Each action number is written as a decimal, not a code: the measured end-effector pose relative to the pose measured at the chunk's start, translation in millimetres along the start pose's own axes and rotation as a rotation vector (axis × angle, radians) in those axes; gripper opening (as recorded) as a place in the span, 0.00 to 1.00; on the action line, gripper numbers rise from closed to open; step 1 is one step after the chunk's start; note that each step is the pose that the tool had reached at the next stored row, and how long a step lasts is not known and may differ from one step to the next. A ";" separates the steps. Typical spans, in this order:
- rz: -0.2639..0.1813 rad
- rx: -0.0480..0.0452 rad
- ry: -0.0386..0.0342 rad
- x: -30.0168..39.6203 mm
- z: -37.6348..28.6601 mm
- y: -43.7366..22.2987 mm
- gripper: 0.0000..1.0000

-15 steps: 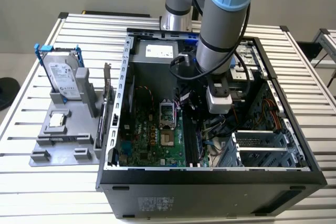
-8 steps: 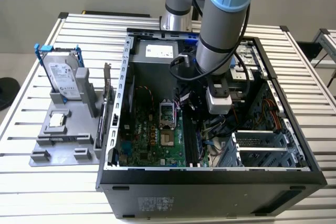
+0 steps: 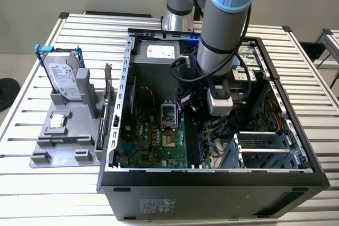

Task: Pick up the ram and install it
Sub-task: 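Insert the ram into the slot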

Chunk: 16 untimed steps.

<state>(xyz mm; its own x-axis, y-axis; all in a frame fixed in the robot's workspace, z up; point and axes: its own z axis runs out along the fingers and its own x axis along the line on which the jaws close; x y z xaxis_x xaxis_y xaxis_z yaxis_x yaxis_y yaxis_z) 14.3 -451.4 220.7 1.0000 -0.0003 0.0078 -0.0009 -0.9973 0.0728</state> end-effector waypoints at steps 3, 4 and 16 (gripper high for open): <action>0.000 0.0001 0.0000 -0.2 0.5 0.0 0.00; 0.000 0.0002 0.0000 -0.2 0.8 -0.1 0.00; 0.000 -0.0001 -0.0001 -0.2 5.2 -0.3 0.00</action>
<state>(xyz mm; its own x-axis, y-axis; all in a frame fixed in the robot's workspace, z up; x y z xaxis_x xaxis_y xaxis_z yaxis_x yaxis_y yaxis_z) 14.2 -451.4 215.5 1.0000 -0.0002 0.0078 -0.0008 -0.9973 0.0729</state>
